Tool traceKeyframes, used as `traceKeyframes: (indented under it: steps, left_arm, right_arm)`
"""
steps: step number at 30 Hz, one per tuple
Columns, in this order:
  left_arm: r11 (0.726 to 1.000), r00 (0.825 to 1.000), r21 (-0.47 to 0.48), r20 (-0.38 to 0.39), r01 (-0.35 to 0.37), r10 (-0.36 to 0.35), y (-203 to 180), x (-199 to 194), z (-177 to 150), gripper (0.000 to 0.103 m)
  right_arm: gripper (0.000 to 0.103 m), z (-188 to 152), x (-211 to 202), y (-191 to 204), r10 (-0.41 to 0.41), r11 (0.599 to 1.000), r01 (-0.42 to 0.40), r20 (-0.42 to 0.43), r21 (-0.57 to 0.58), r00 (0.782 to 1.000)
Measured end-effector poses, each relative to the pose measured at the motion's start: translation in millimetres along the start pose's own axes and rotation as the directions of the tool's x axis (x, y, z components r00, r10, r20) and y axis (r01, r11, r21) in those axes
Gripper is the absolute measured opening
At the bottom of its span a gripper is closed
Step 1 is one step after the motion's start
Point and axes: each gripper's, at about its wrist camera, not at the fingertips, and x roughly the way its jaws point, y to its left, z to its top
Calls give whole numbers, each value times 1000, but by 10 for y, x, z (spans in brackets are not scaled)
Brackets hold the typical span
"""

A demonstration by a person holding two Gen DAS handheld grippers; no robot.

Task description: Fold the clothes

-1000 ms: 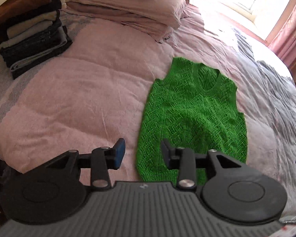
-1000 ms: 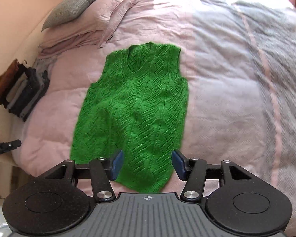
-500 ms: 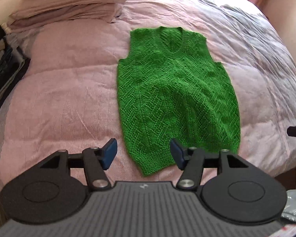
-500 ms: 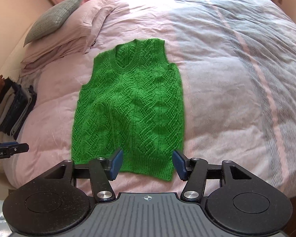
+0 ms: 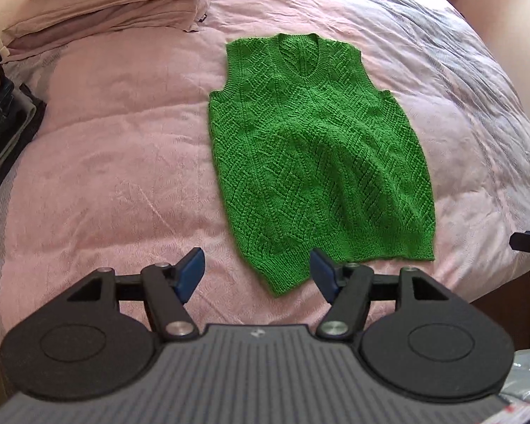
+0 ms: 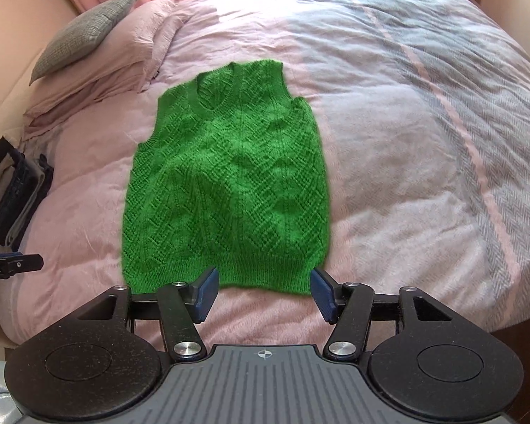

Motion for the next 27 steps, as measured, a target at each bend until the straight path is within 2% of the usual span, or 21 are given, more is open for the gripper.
traceKeyframes:
  steps: [5, 11, 16, 22, 24, 27]
  left_arm:
    - [999, 1000, -47, 14, -5, 6, 18, 36, -78, 62]
    - [993, 999, -109, -5, -42, 42, -27, 256, -213, 62]
    - [986, 996, -146, 21, -85, 89, -74, 601, -293, 62]
    - [969, 995, -235, 39, -81, 92, -13, 1199, -355, 62]
    - [964, 996, -260, 48, -60, 75, 24, 1349, -401, 62]
    - [940, 997, -340, 67, -20, 46, 142, 1515, -514, 62]
  right_arm:
    - [54, 34, 126, -36, -2, 998, 2, 7, -59, 1000]
    - [54, -1, 354, -249, -11, 987, 16, 34, -163, 999]
    - [54, -6, 833, -543, 14, 976, -10, 20, -215, 1000]
    - [54, 26, 1612, -954, 57, 992, -59, -19, -115, 998]
    - [54, -18, 1803, -1064, 75, 996, -77, -44, -53, 996]
    - [54, -102, 1988, -1204, 127, 991, -124, -58, 50, 990]
